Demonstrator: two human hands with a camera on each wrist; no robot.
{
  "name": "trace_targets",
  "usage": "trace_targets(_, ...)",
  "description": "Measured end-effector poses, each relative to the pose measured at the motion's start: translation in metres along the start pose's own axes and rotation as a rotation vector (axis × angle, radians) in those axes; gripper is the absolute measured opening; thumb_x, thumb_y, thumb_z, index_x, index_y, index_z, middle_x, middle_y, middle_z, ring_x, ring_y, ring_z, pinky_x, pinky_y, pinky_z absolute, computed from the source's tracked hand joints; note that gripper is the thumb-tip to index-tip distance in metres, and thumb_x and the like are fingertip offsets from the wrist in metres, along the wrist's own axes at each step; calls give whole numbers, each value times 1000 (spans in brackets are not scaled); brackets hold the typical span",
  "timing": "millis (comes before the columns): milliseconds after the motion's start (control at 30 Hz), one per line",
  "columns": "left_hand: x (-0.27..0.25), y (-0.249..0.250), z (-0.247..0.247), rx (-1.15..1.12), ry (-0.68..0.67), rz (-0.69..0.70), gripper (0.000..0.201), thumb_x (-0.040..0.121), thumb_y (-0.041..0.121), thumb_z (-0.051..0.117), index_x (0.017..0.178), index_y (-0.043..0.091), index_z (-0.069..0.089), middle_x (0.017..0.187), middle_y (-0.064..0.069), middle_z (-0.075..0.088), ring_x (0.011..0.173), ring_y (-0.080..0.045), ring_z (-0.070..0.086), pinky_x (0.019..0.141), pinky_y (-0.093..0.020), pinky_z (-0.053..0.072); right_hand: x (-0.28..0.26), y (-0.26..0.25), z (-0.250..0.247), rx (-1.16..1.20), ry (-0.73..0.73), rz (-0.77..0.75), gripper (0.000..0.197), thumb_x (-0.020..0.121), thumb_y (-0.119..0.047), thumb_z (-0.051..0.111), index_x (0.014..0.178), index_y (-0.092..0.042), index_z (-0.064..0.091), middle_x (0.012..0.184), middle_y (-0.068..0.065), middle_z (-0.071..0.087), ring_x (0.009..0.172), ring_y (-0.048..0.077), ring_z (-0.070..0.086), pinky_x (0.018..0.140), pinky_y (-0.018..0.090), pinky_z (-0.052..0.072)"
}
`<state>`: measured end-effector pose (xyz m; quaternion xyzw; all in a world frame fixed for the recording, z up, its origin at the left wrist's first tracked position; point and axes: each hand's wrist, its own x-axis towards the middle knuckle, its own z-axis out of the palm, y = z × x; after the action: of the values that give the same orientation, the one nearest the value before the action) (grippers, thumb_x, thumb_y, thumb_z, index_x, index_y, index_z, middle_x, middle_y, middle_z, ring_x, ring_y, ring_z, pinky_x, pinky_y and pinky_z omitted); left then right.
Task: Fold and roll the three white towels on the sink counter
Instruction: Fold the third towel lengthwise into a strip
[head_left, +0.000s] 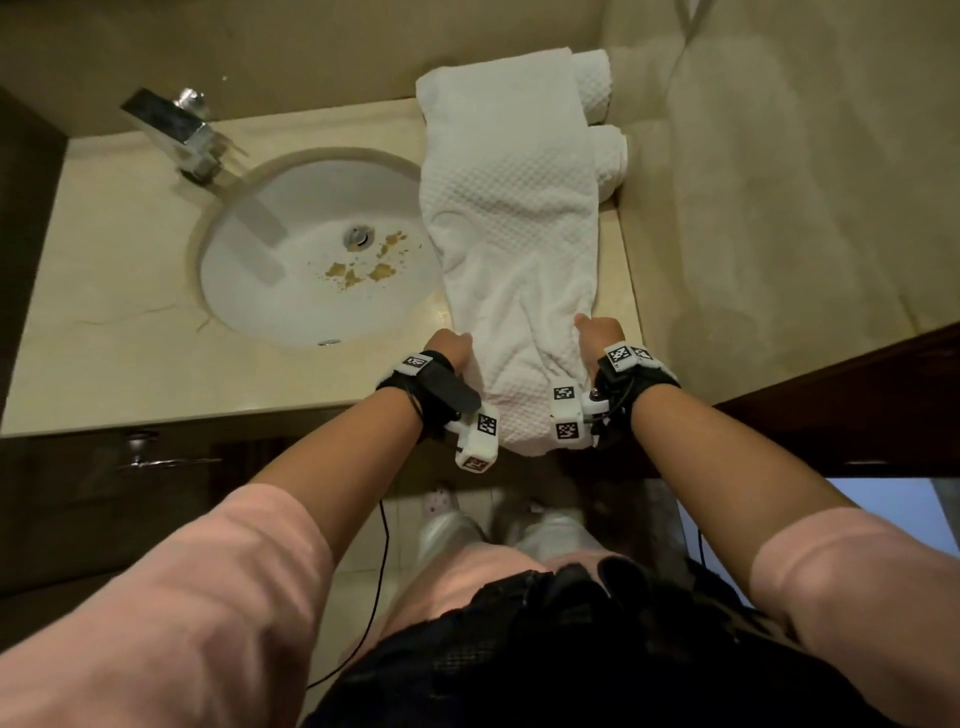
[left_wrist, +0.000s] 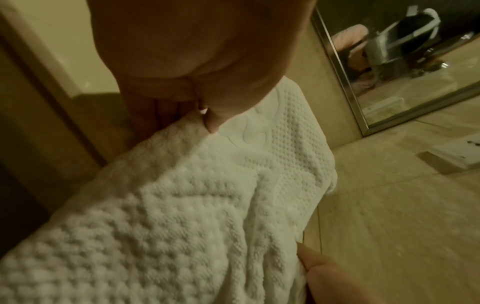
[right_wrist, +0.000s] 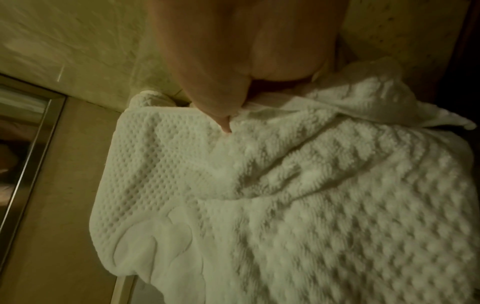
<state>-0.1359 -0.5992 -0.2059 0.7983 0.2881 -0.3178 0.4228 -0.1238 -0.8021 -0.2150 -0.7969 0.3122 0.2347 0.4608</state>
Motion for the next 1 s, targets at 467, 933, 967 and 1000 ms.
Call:
trace_targets(467,-6,-18,12,-270,-75,5,82,93,63,31,149,5,17,152,-17,30,134,-38,38,109,-51,36,-29,15,-9,704,-295,169,47,89,-28,64,121,6,58,113,21,67,104,37,65,93,52,50)
trace_targets(933,-2,-24,-4,85,96,112,42,98,33,44,108,-3,63,112,-20,64,104,-36,58,84,-34,44,-40,9,20,136,87,2,49,96,-33,45,136,-4,43,136,16,51,120,34,51,102,42,43)
trace_targets(967,-3,-23,-6,93,91,114,41,99,32,43,109,-3,62,114,-20,63,106,-35,57,85,-34,43,-39,11,17,75,124,0,49,96,-33,47,135,-3,45,135,16,52,121,34,51,100,39,42)
trace_targets(1000,-4,-23,-7,100,88,111,40,99,31,41,110,-2,61,116,-19,62,108,-35,57,86,-33,42,-42,11,14,23,147,-2,48,95,-33,51,132,-3,49,129,15,55,119,33,52,96,37,42)
